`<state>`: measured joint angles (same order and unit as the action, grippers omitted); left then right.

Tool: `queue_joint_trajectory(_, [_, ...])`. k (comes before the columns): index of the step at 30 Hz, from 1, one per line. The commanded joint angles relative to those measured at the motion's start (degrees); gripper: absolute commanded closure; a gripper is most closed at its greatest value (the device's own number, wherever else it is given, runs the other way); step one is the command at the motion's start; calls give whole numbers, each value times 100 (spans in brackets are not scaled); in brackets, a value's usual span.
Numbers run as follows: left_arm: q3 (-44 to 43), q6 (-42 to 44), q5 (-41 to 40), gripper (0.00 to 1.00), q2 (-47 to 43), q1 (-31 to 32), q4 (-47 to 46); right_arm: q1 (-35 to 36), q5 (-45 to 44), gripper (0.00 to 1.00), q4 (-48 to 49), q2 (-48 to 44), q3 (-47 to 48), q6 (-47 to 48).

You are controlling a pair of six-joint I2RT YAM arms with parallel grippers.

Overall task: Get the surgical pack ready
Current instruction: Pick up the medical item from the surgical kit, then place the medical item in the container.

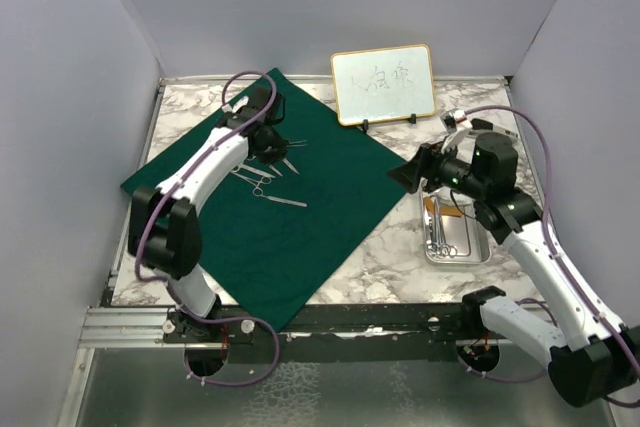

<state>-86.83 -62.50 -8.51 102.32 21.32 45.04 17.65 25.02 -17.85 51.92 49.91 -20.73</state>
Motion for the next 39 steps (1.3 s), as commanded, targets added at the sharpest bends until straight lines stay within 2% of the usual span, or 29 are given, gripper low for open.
queue_joint_trajectory(1, [1469,562,868,100,-1437,-22,-1251,2,1451,36,563,602,-101,-252])
queue_joint_trajectory(5, [3229,1280,2325,100,-2881,-4,-3910,42,2582,36,1404,1268,-210,-991])
queue_joint_trajectory(8, [4385,1145,3194,100,-3782,76,-5845,145,3159,36,2880,1528,-572,-2108])
queue_joint_trajectory(10, [4799,1114,3429,100,-4253,191,-6608,265,3379,36,3922,1743,-741,-2792])
queue_joint_trajectory(13, [4951,1289,3520,100,-4741,332,-6692,556,3421,36,4722,2136,-697,-3295])
queue_joint_trajectory(18, [5185,1010,3749,100,-5149,370,-6959,951,3171,36,6046,2635,-601,-4014])
queue_joint_trajectory(22, [5371,890,3990,100,-5228,465,-7234,1168,3153,46,7073,3034,-421,-4566])
queue_joint_trajectory(24, [5453,877,4086,100,-5233,524,-7303,1234,3110,47,7491,3127,-409,-4774])
queue_joint_trajectory(28, [5519,879,4391,100,-5187,664,-7551,1341,3003,44,7228,3247,-151,-4682])
queue_joint_trajectory(33, [5512,912,4507,100,-5103,942,-7699,1478,2979,46,7305,3455,62,-4743])
queue_joint_trajectory(35, [5525,931,4487,100,-5076,1058,-7750,1508,2983,50,7387,3481,71,-4773])
queue_joint_trajectory(37, [5549,961,4450,100,-5065,1137,-7789,1513,3023,69,7396,3461,67,-4780])
queue_joint_trajectory(39, [5584,968,4417,100,-5091,1146,-7790,1509,3064,79,7368,3413,39,-4782])
